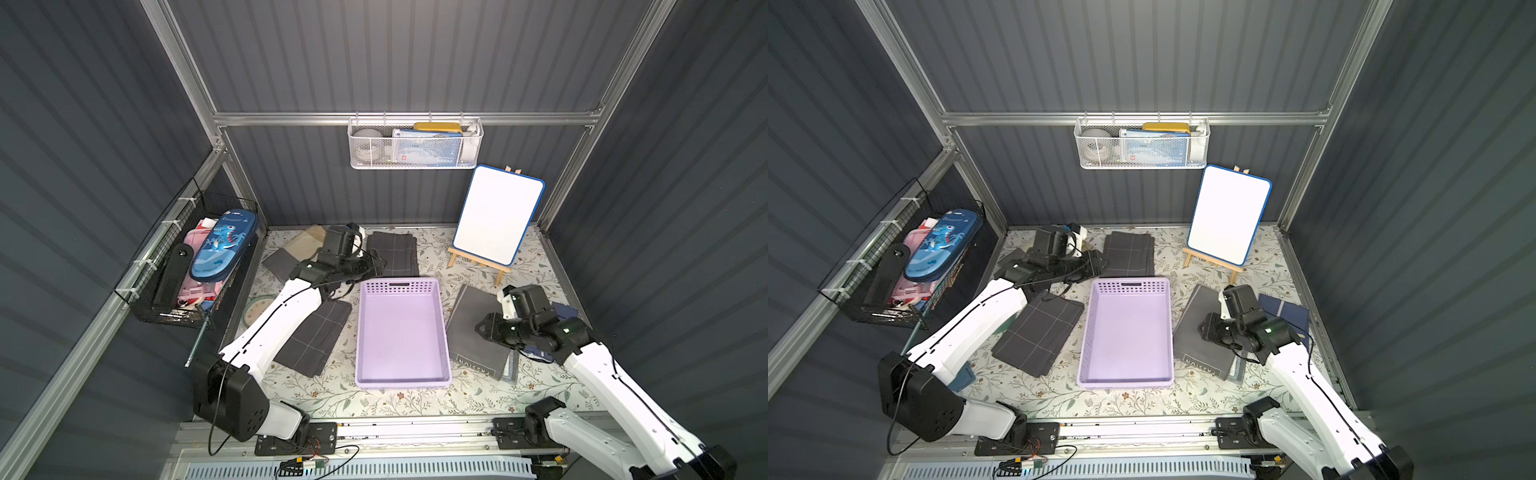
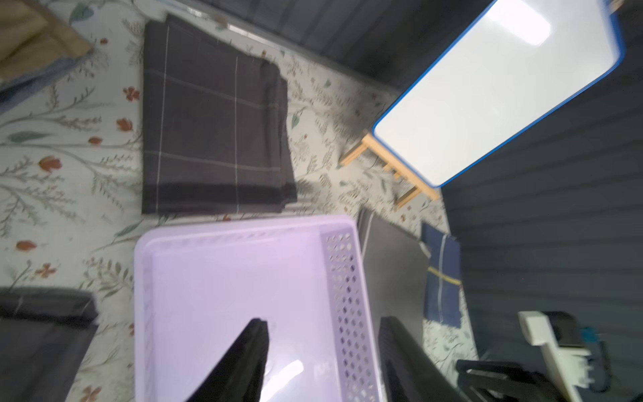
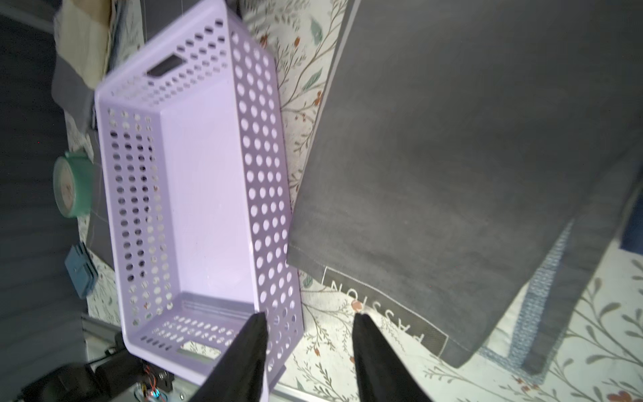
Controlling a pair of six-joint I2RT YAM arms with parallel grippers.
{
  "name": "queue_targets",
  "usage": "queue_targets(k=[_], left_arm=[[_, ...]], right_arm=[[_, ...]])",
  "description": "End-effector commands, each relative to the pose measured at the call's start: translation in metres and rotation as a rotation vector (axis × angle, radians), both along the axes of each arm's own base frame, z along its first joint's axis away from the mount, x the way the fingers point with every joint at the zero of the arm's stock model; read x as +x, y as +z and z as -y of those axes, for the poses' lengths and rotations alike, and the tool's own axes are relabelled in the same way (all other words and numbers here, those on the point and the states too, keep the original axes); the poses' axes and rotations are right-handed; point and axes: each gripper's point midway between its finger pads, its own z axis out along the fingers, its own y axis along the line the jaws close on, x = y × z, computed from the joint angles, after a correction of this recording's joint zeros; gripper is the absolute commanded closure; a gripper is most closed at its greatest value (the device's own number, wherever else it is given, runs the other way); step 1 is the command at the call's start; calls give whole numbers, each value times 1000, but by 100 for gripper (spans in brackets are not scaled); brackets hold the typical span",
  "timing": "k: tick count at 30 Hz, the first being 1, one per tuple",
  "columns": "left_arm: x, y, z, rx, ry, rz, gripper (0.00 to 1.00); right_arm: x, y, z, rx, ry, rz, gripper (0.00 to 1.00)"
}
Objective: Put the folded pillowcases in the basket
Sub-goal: Adjust the basket at the center of the board, then pick up the pillowcase from the center of the board.
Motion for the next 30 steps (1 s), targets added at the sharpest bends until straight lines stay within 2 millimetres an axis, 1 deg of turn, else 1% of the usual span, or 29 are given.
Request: queue_targets(k=[1,4,6,9,11,14,16,22,25,28,30], left_arm=[[-25,-52,-23,187,44,-135,39],[-38,-79,-25,257,43,-188,37],[-42,-89,-31,293,64,-201,38],[-44,-93,-42,329,105,-197,38],[-46,-94,-48,345,126,-204,37],[-52,-99,-50,338,139,-226,36],[-58,-104,-49,327,123,-250,35],[-55,-96,-48,313,124,-218,33],[-54,-95,-49,318,121,-212,33],[-54,-94,-48,313,119,-209,33],[-48,-89,-48,323,119,-178,34]], right_arm=[[-12,-15,-12,-20,51,-62,52],[-13,-21,-34,-21,115,-75,51],[-13,-30,-46,-54,157,-99,50],[-10,-43,-57,-93,195,-132,50],[-7,-54,-61,-116,196,-157,49],[-2,-62,-66,-120,190,-157,50],[0,-67,-74,-101,205,-166,50],[3,-76,-105,-120,279,-181,51],[0,-81,-116,-138,303,-197,51],[-4,-86,-113,-160,294,-210,52],[-4,-86,-104,-190,268,-199,52]])
